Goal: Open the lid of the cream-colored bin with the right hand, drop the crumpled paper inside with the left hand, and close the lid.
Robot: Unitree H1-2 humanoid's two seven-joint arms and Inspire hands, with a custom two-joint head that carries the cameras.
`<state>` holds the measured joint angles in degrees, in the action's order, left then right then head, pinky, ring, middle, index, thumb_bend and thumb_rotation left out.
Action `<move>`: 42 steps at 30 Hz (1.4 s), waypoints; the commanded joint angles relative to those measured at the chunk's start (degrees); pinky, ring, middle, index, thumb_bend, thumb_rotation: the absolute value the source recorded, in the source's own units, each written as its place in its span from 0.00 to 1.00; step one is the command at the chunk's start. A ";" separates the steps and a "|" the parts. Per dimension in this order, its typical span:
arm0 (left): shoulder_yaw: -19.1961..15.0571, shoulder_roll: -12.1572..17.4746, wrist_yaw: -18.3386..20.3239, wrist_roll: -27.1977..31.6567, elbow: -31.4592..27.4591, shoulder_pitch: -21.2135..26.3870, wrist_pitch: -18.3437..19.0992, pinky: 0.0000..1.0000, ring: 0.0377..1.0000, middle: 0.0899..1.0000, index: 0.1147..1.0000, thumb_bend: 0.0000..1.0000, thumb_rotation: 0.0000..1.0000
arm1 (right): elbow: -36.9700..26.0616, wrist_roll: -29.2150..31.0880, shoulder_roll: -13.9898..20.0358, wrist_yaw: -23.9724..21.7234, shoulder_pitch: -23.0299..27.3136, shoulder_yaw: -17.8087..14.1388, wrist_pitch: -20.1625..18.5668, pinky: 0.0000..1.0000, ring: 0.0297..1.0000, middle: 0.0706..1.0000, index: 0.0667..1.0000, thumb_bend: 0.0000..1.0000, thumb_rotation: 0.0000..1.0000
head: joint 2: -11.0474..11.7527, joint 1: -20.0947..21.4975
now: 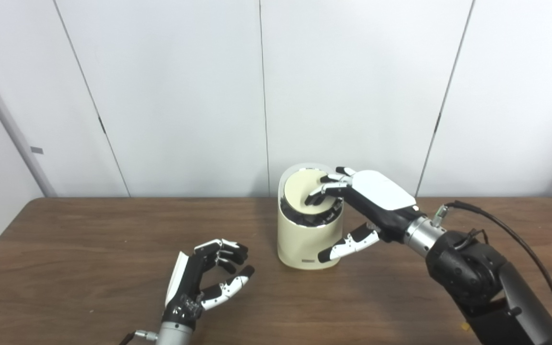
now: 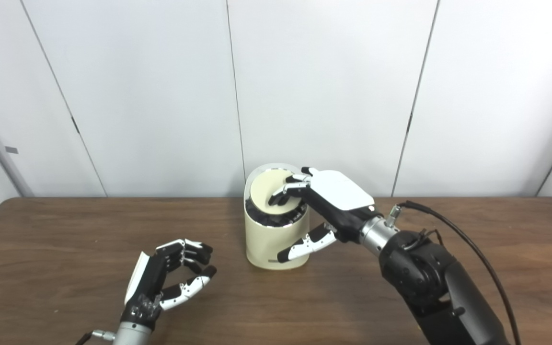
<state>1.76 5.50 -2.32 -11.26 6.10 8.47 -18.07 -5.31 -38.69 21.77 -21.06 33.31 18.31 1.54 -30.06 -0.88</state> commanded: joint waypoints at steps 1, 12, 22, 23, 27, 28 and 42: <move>-0.15 0.02 -0.34 -0.05 -1.47 0.21 -0.38 0.47 0.55 0.60 0.43 0.50 0.06 | -0.02 -1.40 1.36 -0.09 1.31 1.05 2.48 0.97 0.89 0.67 0.68 0.72 0.44 | -0.21 -0.24; -0.19 0.12 -0.30 -0.11 -1.97 0.00 0.39 0.47 0.55 0.60 0.43 0.50 0.06 | 1.60 -17.79 5.41 5.56 2.65 6.94 10.06 0.99 0.86 0.62 0.64 0.75 0.46 | -0.54 -0.37; -0.21 0.22 -0.20 0.03 -1.98 0.16 0.16 0.47 0.55 0.60 0.43 0.50 0.06 | -0.24 -14.13 3.57 4.33 1.35 4.14 7.37 1.00 0.87 0.63 0.65 0.73 0.50 | -0.43 -0.44; -0.21 0.20 -0.18 0.06 -2.03 0.14 0.21 0.47 0.55 0.60 0.43 0.50 0.06 | -0.68 -13.07 3.08 3.87 1.10 3.36 6.46 1.00 0.87 0.64 0.66 0.72 0.51 | -0.43 -0.44; -0.25 0.16 -0.18 0.30 -1.82 0.18 -0.04 0.47 0.55 0.60 0.43 0.50 0.06 | -2.93 -7.75 -0.07 2.05 -0.48 -1.36 0.10 0.99 0.88 0.66 0.68 0.71 0.51 | -0.32 -0.44; -0.26 0.15 -0.17 0.33 -1.81 0.19 0.04 0.47 0.55 0.60 0.43 0.50 0.06 | -3.68 -6.17 -1.19 1.36 -1.01 -2.85 -2.39 0.99 0.89 0.67 0.69 0.70 0.50 | -0.24 -0.51; -0.36 0.25 0.08 0.43 -2.84 -0.07 0.77 0.47 0.55 0.60 0.43 0.50 0.06 | -3.05 9.75 -4.88 7.23 -7.92 -13.16 -4.03 0.67 0.80 0.83 0.83 0.68 0.39 | -0.38 -0.04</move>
<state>1.58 5.55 -2.01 -11.08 5.00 7.57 -16.60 -7.07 -29.86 16.01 -15.43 23.99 5.78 -4.38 -30.41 -0.88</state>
